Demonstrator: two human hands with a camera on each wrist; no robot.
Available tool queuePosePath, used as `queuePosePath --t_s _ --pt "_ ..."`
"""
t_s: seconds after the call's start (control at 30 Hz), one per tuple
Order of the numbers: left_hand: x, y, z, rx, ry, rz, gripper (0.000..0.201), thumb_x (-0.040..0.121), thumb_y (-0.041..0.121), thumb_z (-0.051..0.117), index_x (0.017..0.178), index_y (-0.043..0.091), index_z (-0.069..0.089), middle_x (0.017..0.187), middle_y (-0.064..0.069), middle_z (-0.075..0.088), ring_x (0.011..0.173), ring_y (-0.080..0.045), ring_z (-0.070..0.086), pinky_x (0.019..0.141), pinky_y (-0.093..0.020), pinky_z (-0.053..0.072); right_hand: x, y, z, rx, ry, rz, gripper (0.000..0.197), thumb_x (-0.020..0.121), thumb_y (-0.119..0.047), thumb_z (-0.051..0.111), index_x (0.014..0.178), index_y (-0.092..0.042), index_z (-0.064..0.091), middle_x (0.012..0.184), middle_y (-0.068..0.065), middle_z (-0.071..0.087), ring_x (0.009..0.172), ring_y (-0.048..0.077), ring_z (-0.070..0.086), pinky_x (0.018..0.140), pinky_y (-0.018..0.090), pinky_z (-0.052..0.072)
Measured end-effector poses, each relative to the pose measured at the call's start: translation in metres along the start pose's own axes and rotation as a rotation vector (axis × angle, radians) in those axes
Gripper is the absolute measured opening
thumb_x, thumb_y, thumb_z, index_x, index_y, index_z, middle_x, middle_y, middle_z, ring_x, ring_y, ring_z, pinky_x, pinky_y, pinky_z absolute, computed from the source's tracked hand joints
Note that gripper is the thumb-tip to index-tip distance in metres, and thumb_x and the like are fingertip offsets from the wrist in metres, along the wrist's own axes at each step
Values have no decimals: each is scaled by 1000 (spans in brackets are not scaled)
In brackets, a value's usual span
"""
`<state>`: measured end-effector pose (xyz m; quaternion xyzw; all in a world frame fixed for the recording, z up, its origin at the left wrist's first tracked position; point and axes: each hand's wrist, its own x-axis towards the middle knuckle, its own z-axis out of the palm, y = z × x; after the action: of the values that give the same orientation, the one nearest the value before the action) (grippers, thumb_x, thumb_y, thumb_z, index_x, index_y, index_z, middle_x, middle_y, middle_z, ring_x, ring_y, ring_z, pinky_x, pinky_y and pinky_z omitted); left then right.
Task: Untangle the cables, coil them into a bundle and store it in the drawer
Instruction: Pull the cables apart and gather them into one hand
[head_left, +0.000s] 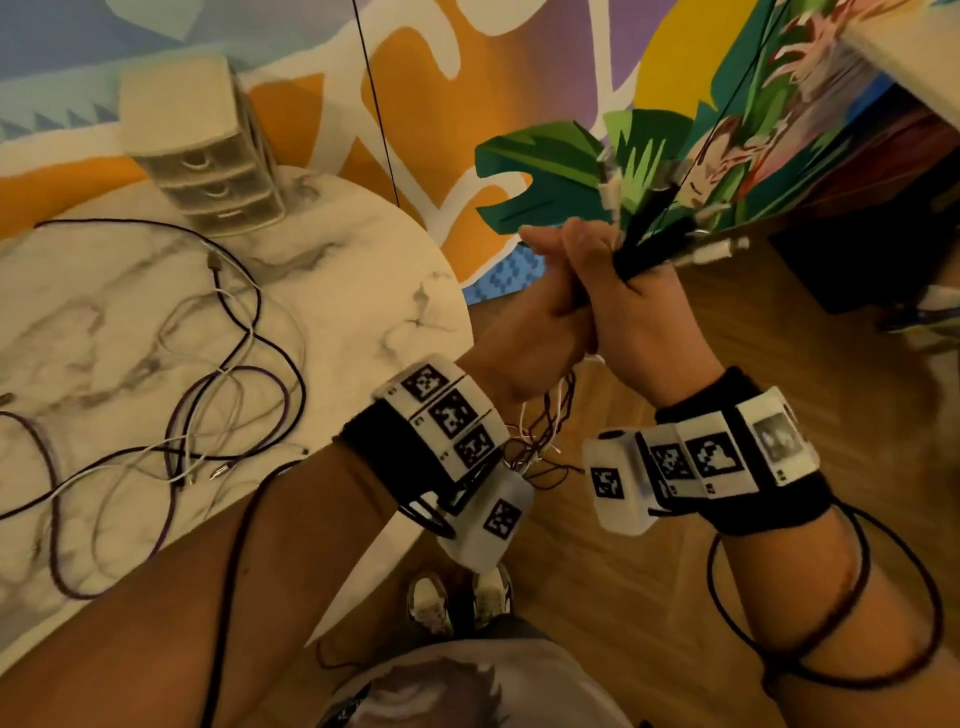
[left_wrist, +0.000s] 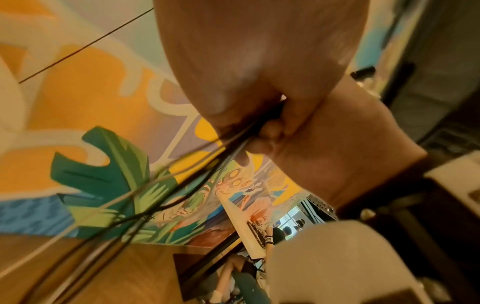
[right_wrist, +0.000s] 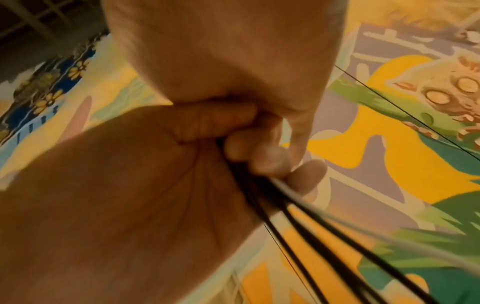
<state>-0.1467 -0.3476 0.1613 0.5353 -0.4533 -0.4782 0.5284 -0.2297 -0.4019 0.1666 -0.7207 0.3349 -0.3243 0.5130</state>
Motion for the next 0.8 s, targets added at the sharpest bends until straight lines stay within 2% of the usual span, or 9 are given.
queuePosePath --t_s 0.07,0.13,0.17,0.23,0.3,0.43,0.53,0.63,0.8 --pt "4 6 -3 -142 25 -36 21 100 7 35 96 16 54 76 1 58 63 -3 57 58 -20 46 2 0 -3 187 -29 25 31 97 -39 43 112 -24 66 110 4 67 98 8 64 81 25 53" --pt "9 7 -13 -128 68 -80 27 99 15 38 75 16 52 58 8 54 50 -4 52 49 -19 41 2 10 1 290 -193 63 29 91 -43 49 114 -29 58 109 18 63 98 25 65 81 36 56" --pt "12 8 -20 -130 76 -106 30 96 18 42 67 16 47 50 9 48 43 -6 46 43 -20 37 -2 21 6 310 -294 115 27 87 -42 53 108 -26 57 103 24 61 87 31 66 72 40 57" --pt "20 15 -32 -65 119 -96 41 93 18 47 54 20 33 39 10 32 32 -8 26 36 -18 24 -13 56 21 107 -420 204 25 83 -37 63 82 -13 57 73 20 55 56 25 53 53 35 45" --pt "29 23 -43 236 183 -6 50 91 19 53 48 24 28 36 11 26 33 -7 20 38 -21 19 -26 100 33 -139 -394 305 35 87 -31 64 63 -10 49 58 8 42 48 16 38 51 31 31" --pt "30 55 -60 907 118 253 46 87 28 50 46 25 30 41 10 26 39 -8 25 43 -20 19 -41 170 25 -246 -178 608 36 93 -30 57 66 -7 55 52 -3 40 39 7 35 46 22 30" --pt "29 61 -69 1165 121 416 38 89 34 48 54 21 53 43 12 25 41 -13 28 48 -26 23 -40 205 11 -394 -140 721 40 94 -33 54 60 -12 49 52 -1 42 44 13 38 44 26 28" --pt "27 63 -67 1258 165 592 35 91 32 49 62 16 60 46 8 26 40 -17 26 47 -22 18 -43 233 6 -515 -194 836 43 94 -38 51 57 -18 46 58 4 50 52 20 46 52 28 36" --pt "27 83 -71 1309 186 748 35 92 32 49 65 12 60 49 14 16 41 -13 18 51 -14 7 -49 253 -3 -503 -123 1005 48 93 -49 49 76 -4 55 66 9 56 63 28 53 56 31 39"
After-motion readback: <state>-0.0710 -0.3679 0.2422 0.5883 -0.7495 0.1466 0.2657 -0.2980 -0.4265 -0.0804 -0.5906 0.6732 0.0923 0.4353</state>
